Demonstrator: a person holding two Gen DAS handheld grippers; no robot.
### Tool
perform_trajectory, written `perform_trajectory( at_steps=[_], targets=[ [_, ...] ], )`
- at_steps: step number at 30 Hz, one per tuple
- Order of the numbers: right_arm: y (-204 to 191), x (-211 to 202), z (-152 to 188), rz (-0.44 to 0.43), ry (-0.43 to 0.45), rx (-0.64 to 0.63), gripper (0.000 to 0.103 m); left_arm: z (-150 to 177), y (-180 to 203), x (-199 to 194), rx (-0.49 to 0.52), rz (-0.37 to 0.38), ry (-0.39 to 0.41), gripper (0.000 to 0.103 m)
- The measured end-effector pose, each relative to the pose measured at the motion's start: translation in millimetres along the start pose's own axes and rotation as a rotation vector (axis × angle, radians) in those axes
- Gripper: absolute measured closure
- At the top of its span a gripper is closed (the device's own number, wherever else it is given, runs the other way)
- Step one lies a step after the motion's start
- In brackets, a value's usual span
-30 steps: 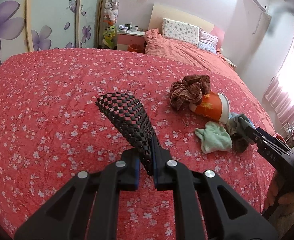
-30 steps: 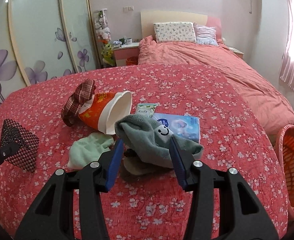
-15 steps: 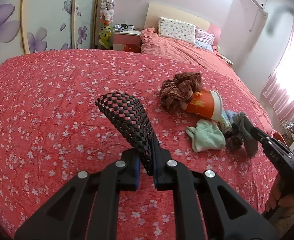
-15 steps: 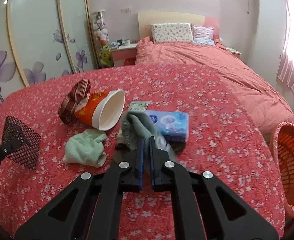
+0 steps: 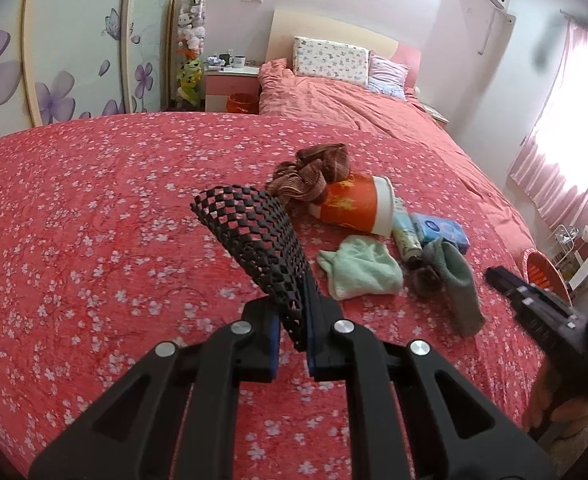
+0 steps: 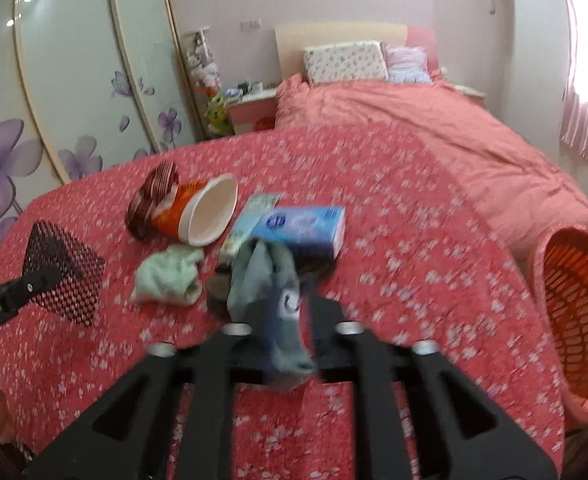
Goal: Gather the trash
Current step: 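Carry the mesh item with the left tool while the right tool carries the grey-green cloth to the basket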
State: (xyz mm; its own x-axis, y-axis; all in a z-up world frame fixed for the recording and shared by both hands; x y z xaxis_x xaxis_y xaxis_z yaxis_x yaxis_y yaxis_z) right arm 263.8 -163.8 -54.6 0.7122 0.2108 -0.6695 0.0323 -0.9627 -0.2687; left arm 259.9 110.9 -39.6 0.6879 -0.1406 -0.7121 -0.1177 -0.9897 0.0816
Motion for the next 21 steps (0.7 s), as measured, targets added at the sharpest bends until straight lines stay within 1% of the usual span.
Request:
perform_trajectory(
  at_steps=[1,3,8,9,10,11,12,14,15,21],
  targets=[
    [-1,4,3,-0.008,-0.013,0.004,0.054,0,1,0,0.001,0.002,-0.002,0.092],
    [-6,9,9,-0.015,-0.030,0.000,0.054,2,2,0,0.002,0.004,-0.004,0.092],
    [-15,22,17,0.014,-0.061,-0.045,0.054,5,0,0,-0.004,0.005,-0.011,0.092],
    [-15,24,19,0.025,-0.068,-0.057,0.058,5,0,0,-0.005,0.006,-0.012,0.092],
    [-15,25,19,0.026,-0.075,-0.061,0.064,6,0,0,-0.005,0.007,-0.013,0.092],
    [-14,26,20,0.021,-0.088,-0.058,0.078,6,0,0,-0.004,0.006,-0.013,0.092],
    [-12,27,21,0.026,-0.096,-0.055,0.086,6,1,0,-0.004,0.007,-0.014,0.092],
    [-9,24,22,0.029,-0.093,-0.057,0.095,6,2,-1,-0.003,0.008,-0.014,0.092],
    [-7,21,22,0.029,-0.089,-0.057,0.097,6,3,-1,-0.002,0.008,-0.013,0.092],
    [11,-9,17,0.029,-0.012,-0.034,0.097,4,13,-5,0.012,0.016,-0.008,0.092]
  ],
)
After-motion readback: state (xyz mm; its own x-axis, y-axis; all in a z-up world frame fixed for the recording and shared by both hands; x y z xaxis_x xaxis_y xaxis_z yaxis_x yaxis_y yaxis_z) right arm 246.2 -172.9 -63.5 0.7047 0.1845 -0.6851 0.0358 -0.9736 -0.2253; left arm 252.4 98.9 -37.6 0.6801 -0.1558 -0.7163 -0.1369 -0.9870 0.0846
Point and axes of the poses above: each gripper's, at about its wrist camera, not at the fingertips, and x roughly the way its jaws point, y to its right, z to its underside, the point moved 2 cm from there along x, roughly the way its jaws point, and after that the axes turned 9 degrees about x, right-handed, at the moved point
